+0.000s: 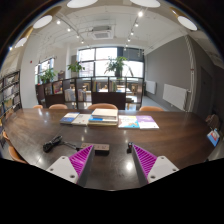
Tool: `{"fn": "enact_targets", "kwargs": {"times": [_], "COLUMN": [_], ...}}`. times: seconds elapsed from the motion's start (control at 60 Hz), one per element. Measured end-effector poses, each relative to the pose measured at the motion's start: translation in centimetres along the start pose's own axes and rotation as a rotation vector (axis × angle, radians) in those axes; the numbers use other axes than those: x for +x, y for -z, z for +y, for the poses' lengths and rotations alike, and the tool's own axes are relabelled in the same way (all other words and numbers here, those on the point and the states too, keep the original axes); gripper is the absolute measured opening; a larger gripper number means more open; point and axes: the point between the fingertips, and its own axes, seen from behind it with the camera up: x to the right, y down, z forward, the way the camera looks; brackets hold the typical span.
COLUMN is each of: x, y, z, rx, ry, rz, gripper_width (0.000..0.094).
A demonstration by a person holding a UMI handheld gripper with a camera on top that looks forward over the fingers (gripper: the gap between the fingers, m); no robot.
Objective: Unplug charger
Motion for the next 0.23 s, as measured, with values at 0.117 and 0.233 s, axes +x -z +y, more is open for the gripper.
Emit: {"fn": "enact_targets", "kwargs": {"times": [0.117, 0.233], "x": [-1.1, -2.0], "y": [1.8, 3.0], "z": [2.6, 3.8], "rx": [-0.041, -0.061], "ry": [0.023, 0.037], "rz": [-0.013, -0.032], "gripper_width": [0.0736, 0.0736]}}
